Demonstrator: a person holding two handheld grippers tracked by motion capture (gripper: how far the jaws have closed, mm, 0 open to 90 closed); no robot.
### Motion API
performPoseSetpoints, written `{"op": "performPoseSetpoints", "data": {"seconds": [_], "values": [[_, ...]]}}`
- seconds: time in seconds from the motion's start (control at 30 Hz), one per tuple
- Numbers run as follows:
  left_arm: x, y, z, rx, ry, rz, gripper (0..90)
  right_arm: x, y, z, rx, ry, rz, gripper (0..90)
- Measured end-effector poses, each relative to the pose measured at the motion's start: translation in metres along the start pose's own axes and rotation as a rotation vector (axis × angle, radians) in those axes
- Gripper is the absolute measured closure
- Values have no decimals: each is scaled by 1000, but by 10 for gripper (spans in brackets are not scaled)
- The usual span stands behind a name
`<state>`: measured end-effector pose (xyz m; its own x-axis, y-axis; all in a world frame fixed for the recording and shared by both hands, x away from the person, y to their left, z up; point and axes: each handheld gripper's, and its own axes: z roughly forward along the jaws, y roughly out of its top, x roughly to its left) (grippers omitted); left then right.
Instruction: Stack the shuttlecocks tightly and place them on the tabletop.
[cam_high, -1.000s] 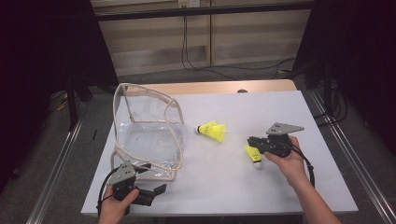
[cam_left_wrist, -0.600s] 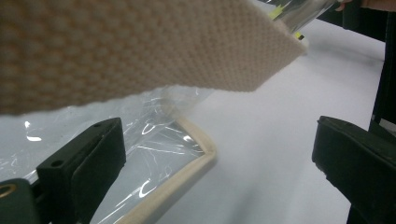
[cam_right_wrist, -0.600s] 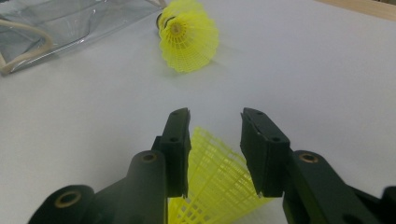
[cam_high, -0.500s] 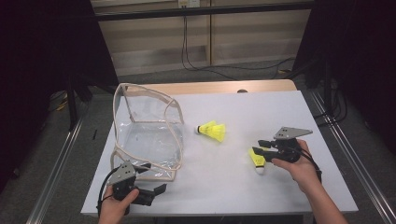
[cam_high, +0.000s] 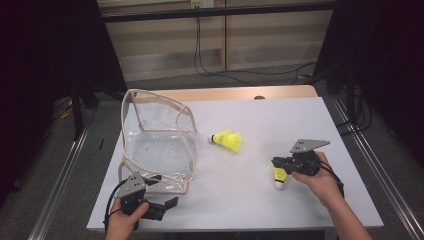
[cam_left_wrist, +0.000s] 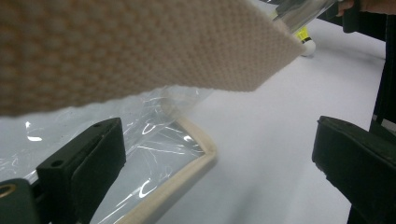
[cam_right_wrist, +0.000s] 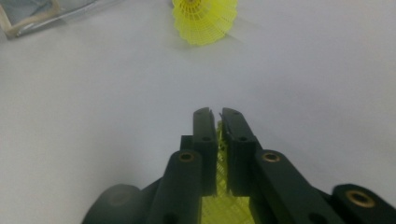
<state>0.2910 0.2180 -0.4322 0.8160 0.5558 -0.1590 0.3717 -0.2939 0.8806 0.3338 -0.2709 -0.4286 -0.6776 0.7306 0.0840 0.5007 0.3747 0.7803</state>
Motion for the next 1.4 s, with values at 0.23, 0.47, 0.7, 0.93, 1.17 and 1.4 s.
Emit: {"op": "performPoseSetpoints", "data": {"seconds": [0.23, 0.47, 0.7, 0.93, 1.17, 1.4], "values": [[0, 0, 0, -3, 2, -5, 27, 3, 11, 5, -102, -17, 73, 886], [0, -1, 1, -8, 1, -5, 27, 11, 25, 21, -161, -54, 73, 885], [0, -1, 0, -9, -3, -5, 28, 11, 29, 42, -133, -55, 80, 870], [0, -1, 1, -9, 0, -3, 27, 9, 25, 29, -122, -58, 83, 775], [0, 0, 1, -2, 1, 1, 27, 12, 15, 13, -95, -53, 63, 699], [1, 0, 1, -4, 0, -3, 25, 14, 12, 3, -1, 1, 32, 809]]}}
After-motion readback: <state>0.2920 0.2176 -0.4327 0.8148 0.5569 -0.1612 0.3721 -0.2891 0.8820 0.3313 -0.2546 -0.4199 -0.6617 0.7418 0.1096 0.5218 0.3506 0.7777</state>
